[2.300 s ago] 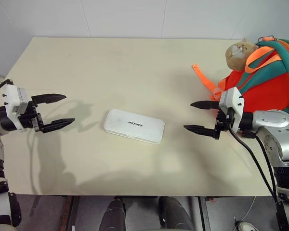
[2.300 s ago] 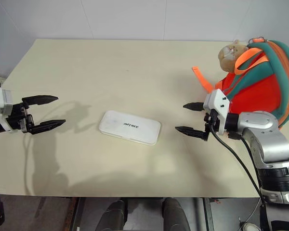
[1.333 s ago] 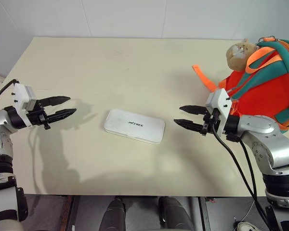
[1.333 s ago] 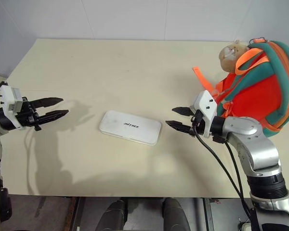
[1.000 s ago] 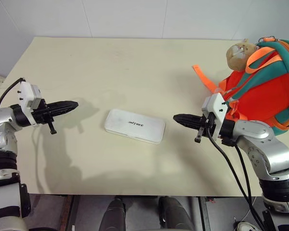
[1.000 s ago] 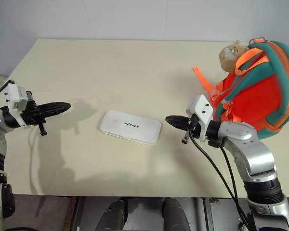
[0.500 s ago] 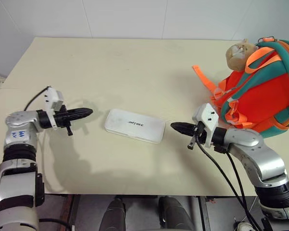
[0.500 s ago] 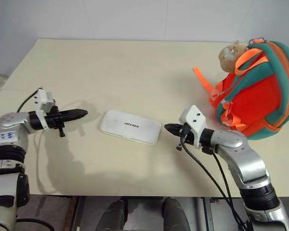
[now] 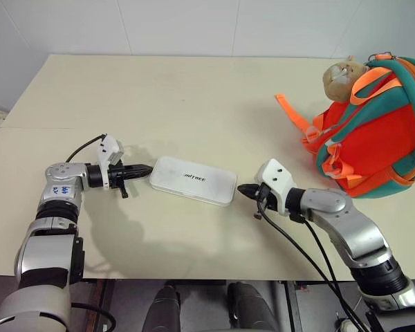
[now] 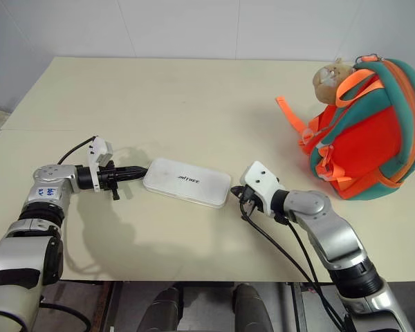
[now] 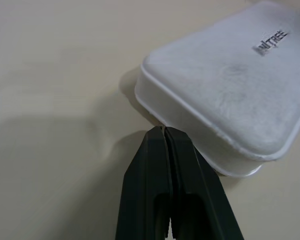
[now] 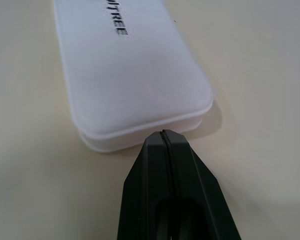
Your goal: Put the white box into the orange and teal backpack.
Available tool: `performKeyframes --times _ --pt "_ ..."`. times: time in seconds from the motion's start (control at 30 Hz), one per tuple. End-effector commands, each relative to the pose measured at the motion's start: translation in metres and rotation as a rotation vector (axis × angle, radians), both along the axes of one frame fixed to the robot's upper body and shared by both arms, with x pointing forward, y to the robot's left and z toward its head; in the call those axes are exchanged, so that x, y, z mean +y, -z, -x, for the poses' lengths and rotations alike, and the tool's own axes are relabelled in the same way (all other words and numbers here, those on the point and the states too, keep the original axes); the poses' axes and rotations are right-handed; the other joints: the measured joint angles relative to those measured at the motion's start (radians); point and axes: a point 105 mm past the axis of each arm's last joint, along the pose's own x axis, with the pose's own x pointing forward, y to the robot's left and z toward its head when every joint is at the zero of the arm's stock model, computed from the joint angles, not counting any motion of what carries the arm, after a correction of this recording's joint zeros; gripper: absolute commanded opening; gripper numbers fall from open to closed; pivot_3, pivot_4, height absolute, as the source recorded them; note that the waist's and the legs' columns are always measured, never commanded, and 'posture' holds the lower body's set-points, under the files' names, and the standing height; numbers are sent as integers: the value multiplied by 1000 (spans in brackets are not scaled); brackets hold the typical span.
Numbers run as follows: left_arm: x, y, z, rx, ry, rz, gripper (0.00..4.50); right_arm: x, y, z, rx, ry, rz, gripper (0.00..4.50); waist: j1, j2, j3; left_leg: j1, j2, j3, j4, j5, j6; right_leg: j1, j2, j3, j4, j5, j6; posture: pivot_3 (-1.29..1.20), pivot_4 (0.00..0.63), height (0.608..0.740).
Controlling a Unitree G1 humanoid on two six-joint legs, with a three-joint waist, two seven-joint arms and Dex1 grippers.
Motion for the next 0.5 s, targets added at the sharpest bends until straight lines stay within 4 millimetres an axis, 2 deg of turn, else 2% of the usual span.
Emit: performKeyframes --times 0.03,0.2,0.5 --pt "-3 -9 -3 -26 16 -3 65 7 -9 -1 -43 -16 -8 23 0 0 0 0 0 0 0 0 0 0 0 0 0 0 0 0 150 740" --pt "-10 -7 -1 -19 55 -8 65 17 -11 4 -39 -58 -26 23 0 0 0 0 0 0 0 0 0 0 0 0 0 0 0 0 150 740" --pt "-13 -4 15 17 161 -31 65 17 -13 7 -41 -86 -14 23 -1 0 0 0 0 0 0 0 0 0 0 0 0 0 0 0 150 740"
